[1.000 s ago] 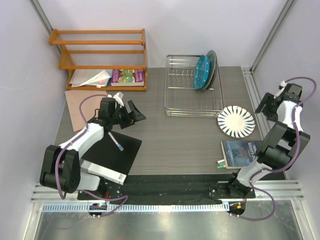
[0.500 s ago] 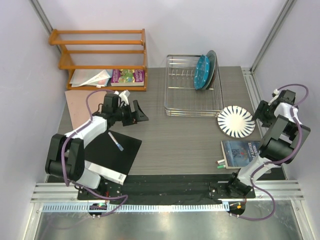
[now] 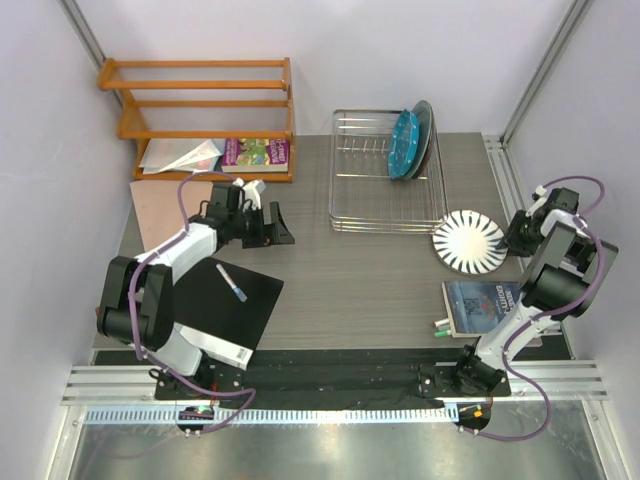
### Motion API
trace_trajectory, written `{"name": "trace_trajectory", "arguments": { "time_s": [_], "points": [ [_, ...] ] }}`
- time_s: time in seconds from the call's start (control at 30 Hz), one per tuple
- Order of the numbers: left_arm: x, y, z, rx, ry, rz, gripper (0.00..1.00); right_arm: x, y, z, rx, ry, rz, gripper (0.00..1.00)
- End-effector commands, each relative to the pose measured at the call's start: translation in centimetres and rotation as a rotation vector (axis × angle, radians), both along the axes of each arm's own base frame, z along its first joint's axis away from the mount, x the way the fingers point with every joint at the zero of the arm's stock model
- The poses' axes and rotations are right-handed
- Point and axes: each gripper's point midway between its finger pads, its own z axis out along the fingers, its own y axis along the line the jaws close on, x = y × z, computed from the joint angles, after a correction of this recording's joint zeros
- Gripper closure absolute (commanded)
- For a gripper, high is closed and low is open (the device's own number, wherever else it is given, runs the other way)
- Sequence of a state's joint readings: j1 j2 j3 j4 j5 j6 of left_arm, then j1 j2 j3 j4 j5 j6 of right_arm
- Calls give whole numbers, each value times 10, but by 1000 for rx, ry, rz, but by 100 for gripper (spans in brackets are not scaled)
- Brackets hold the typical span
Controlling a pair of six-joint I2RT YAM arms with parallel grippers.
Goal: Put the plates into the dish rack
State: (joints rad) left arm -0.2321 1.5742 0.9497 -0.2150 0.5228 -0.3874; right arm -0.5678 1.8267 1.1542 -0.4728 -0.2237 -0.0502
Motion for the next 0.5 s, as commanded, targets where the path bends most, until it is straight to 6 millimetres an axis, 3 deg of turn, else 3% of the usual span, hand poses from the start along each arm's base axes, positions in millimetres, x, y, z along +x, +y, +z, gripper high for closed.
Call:
{"name": "trace_trajectory", "arguments": {
  "time_s": [0.0, 0.1, 0.27, 0.47],
  "points": [
    [5, 3, 6, 19, -37, -18, 12, 3, 6, -17, 25, 20, 26, 86],
    [5, 4, 7, 27, -44, -19, 11, -2, 2, -12, 0, 24, 6, 99],
    [2, 6, 9, 24, -60, -17, 11, -2, -3, 19, -67, -33, 14, 99],
    [-1, 4, 18, -15, -75, -12, 11, -5, -8, 86, -168, -115, 50, 99]
  ]
}}
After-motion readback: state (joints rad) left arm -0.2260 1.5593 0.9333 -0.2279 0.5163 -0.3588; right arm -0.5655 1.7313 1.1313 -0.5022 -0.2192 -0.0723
